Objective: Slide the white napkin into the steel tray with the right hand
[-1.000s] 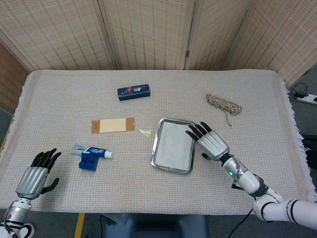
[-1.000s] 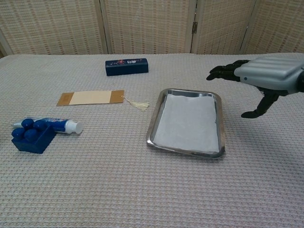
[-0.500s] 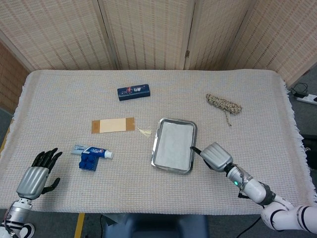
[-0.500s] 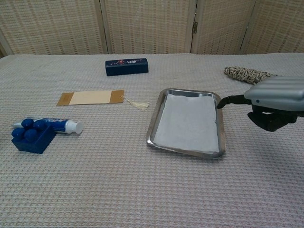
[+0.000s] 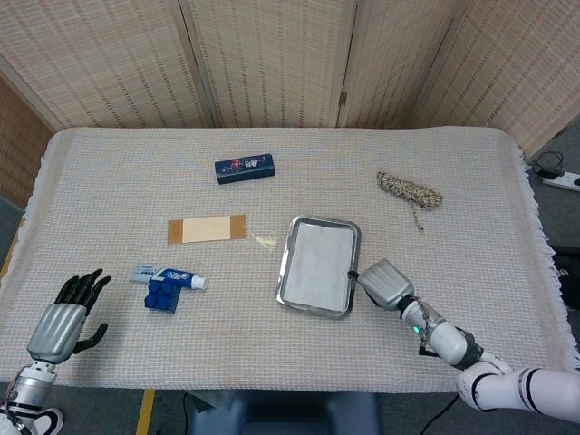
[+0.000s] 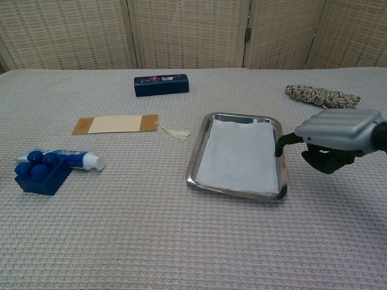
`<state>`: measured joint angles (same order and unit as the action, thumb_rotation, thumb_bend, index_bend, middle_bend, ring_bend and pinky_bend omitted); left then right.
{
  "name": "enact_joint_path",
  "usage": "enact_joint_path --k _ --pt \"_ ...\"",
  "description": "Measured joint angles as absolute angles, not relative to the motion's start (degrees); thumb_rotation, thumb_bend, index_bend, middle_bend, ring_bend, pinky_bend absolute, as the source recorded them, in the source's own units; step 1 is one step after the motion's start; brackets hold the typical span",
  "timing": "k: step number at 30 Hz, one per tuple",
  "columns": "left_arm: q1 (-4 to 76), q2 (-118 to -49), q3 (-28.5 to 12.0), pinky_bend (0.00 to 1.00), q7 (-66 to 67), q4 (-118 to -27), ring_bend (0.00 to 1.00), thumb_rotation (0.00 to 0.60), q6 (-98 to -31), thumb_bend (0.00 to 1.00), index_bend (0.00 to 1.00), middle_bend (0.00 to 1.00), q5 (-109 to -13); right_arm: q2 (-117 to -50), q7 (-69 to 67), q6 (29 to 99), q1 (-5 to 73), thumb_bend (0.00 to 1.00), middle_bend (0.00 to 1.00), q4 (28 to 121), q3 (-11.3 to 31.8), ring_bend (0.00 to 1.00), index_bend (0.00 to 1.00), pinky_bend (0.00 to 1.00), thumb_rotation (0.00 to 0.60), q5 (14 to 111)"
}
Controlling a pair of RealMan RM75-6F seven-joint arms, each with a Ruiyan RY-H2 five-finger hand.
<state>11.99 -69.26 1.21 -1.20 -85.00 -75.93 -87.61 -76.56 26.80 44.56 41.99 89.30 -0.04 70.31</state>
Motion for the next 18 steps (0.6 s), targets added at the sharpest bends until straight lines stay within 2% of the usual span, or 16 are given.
enact_joint_path --k 12,18 --pt "11.97 -68.93 0.91 0.00 -1.69 -85.03 0.00 0.600 -76.04 0.44 0.00 0.00 -87.27 -81.08 26.22 43.75 42.61 0.95 1.00 84.54 -0.17 1.00 0.27 1.00 0.600 69.71" --pt "11.86 -68.77 0.94 0.00 -1.59 -85.14 0.00 0.600 -76.21 0.44 0.00 0.00 -87.32 -81.20 24.45 45.25 42.34 0.95 1.00 84.34 -0.06 1.00 0.27 1.00 0.600 71.92"
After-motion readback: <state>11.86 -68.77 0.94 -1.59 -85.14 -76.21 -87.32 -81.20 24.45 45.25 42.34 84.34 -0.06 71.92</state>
